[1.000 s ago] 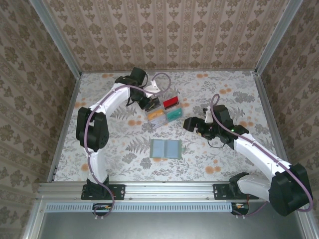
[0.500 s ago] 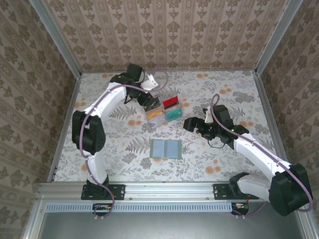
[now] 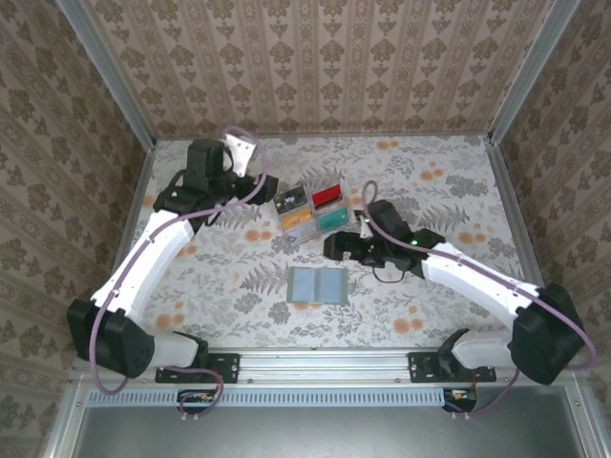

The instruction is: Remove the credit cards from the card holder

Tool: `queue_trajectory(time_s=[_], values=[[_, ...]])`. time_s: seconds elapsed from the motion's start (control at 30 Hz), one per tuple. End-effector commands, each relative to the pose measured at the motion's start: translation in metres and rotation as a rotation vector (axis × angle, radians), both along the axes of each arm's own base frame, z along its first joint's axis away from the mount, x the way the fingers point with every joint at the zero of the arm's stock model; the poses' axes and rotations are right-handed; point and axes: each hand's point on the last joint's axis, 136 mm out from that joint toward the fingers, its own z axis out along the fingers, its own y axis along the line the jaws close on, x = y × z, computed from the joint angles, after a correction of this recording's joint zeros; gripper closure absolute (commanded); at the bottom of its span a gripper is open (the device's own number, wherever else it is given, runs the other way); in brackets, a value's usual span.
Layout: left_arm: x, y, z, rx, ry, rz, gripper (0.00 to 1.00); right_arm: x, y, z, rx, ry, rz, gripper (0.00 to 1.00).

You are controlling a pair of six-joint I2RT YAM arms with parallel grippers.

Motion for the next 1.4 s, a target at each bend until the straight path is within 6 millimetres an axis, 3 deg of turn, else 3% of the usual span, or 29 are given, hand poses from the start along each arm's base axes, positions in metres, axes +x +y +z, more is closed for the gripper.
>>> queue_trajectory(time_s=[0.0,0.17,0.3,0.47,0.7,0.97,1.37], values=[[-0.015,0.025,-0.024,-0.077,0.122,0.208,0.0,-0.004,0.01,-0.023,-0.156,0.021,0.011,0.08],[-0.049,0.038,-0.065,-0.131,0.257,0.283,0.0,-0.013,0.033,-0.058,-0.291,0.077,0.053,0.19],[-0.07,0.044,-0.09,-0.172,0.349,0.328,0.01,-0.019,0.031,-0.083,-0.388,0.126,0.064,0.26],[-0.088,0.027,-0.113,-0.284,0.471,0.296,0.08,-0.017,0.023,-0.101,-0.491,0.136,0.072,0.31],[-0.103,-0.001,-0.136,-0.366,0.624,0.245,0.4,-0.015,0.009,-0.117,-0.613,0.127,0.086,0.39],[-0.123,-0.039,-0.168,-0.337,0.742,0.182,0.63,-0.022,0.003,-0.133,-0.617,0.15,0.098,0.53],[-0.132,-0.07,-0.212,-0.266,0.847,0.154,0.67,-0.024,0.001,-0.134,-0.577,0.157,0.093,0.56]])
